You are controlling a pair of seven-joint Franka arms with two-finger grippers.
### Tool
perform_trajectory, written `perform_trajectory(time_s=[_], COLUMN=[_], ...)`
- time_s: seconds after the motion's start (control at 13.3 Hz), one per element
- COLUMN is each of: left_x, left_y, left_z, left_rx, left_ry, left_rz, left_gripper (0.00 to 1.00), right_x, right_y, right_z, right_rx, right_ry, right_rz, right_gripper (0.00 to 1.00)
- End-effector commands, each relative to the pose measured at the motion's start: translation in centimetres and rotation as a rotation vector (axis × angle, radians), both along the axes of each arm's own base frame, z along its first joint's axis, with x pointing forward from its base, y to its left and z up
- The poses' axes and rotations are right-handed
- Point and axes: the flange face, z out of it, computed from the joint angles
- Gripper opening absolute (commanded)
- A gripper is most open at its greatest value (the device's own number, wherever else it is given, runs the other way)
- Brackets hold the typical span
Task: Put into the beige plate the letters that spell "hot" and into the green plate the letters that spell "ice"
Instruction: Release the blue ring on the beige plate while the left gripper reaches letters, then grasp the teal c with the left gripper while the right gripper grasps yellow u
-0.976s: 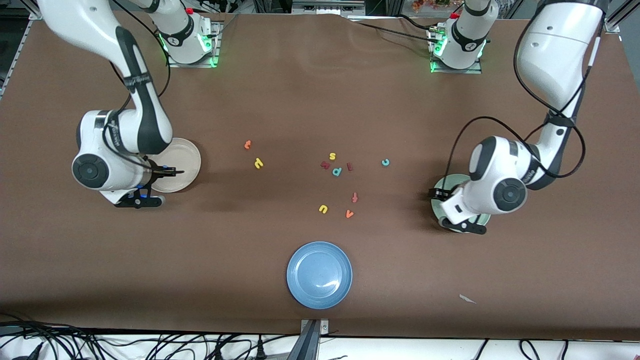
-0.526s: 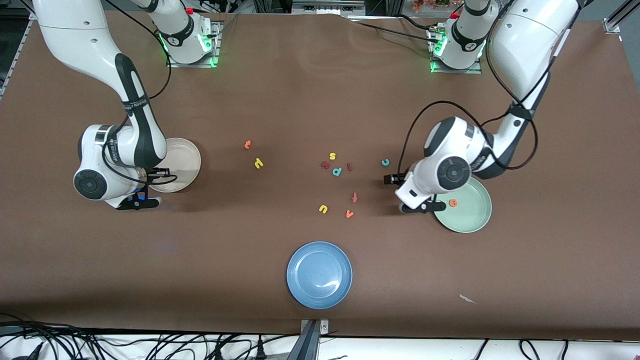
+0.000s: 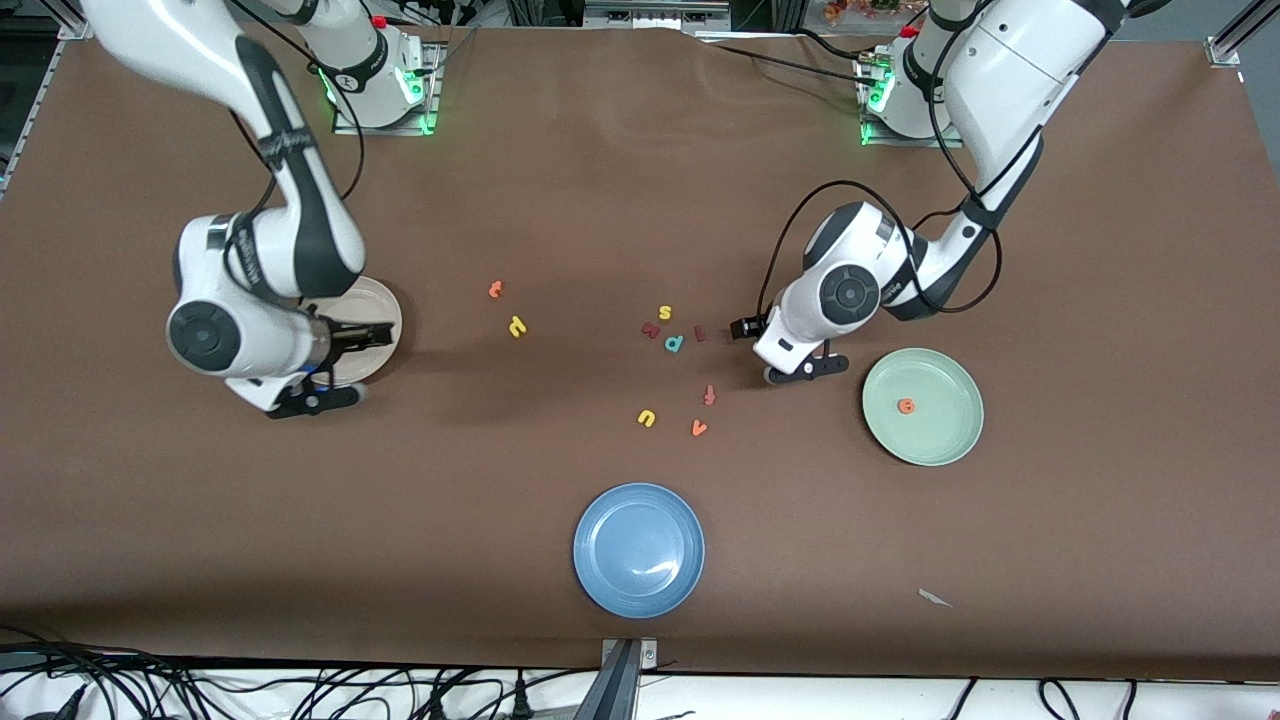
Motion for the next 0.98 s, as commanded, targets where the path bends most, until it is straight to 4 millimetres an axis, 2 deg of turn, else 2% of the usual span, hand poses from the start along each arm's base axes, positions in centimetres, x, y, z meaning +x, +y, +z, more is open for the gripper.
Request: perform_trajectory(time_s=[0.0, 0.08, 0.15, 0.23, 0.38, 0.45, 0.68, 0.75, 0.83, 0.9], left_x=[-1.7, -1.9, -2.0, -2.0, -1.9, -1.6, -1.4, -1.5, -1.5, -1.5], left_y=[0.8, 0.9, 1.0, 1.1, 1.0, 1.1, 1.0, 0.8, 0.7, 0.7], left_z=[0.8, 0.5, 0.3, 0.1, 0.2, 0.3, -0.2, -0.3, -0.2, -0.3], left_rx=[0.057, 0.052, 0.049, 0.049, 0.049, 0.048, 0.035, 0.035, 0.035, 0.036], left_ry=[-0.055, -0.063, -0.064, -0.068, -0.073, -0.077, -0.083, -0.082, -0.083, -0.082], left_rz=[-0.044, -0.043, -0.041, -0.043, -0.047, -0.043, -0.036, -0.039, -0.040, -0.038], left_gripper=[0.75, 0.75, 0.75, 0.74, 0.60, 0.51, 0.47, 0.37, 0.37, 0.31], right_x=[-1.2, -1.9, -2.5, -3.4, -5.0, -5.8, -7.2, -7.6, -8.1, -8.9], right_y=[6.0, 8.8, 10.8, 12.6, 15.1, 15.4, 16.0, 16.0, 15.7, 15.5], right_z=[0.3, 0.2, 0.2, -0.7, -2.9, -4.1, -7.1, -8.0, -9.1, -10.0], right_rx=[0.041, 0.045, 0.055, 0.058, 0.065, 0.071, 0.111, 0.126, 0.138, 0.140], right_ry=[-0.022, -0.045, -0.057, -0.047, -0.043, -0.060, -0.140, -0.169, -0.196, -0.203], right_rz=[0.020, 0.050, 0.081, 0.115, 0.154, 0.160, 0.234, 0.262, 0.278, 0.281], right_gripper=[0.99, 0.99, 0.99, 0.99, 0.98, 0.98, 0.98, 0.98, 0.98, 0.98])
